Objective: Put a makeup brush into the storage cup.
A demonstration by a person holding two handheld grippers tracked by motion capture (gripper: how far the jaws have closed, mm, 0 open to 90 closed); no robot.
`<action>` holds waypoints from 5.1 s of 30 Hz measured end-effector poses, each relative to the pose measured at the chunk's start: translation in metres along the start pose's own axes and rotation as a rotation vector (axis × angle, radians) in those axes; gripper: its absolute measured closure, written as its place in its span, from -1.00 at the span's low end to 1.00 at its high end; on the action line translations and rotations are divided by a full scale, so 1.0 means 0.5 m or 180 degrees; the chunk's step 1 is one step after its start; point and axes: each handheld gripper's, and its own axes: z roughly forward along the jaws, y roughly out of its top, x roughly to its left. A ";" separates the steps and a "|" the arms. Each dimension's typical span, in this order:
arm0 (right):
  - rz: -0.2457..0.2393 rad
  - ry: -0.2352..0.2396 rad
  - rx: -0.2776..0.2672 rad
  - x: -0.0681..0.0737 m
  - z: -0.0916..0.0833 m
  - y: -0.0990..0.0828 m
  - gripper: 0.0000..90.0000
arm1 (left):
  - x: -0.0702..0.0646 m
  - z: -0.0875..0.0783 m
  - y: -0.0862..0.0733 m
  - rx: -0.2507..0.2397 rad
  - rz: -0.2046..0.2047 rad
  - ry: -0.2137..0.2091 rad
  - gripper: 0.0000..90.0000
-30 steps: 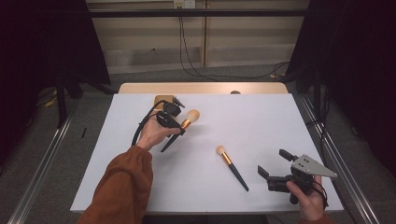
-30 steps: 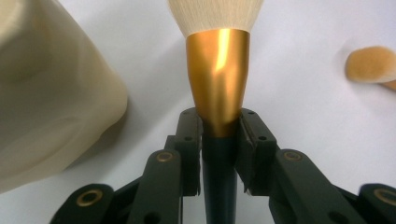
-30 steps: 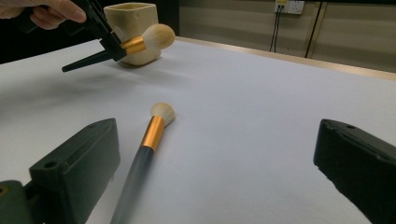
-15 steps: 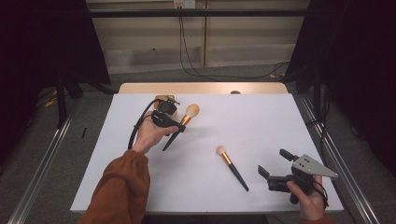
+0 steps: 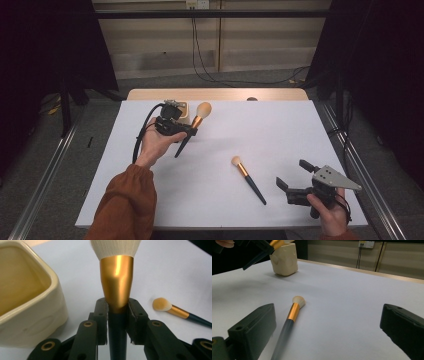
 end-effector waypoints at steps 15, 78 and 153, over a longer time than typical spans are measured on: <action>0.0012 -0.0008 -0.0012 0.000 -0.001 0.001 -1.00 | 0.002 -0.030 -0.007 -0.0586 0.0112 -0.0037 0.60; 0.0013 0.0008 -0.0030 -0.001 -0.002 0.001 -0.99 | 0.062 -0.117 0.098 -0.1668 0.0198 0.0298 0.60; 0.0009 0.0013 -0.0007 -0.001 -0.002 -0.001 -0.99 | 0.159 -0.010 0.002 -0.1463 -0.0002 0.0613 0.60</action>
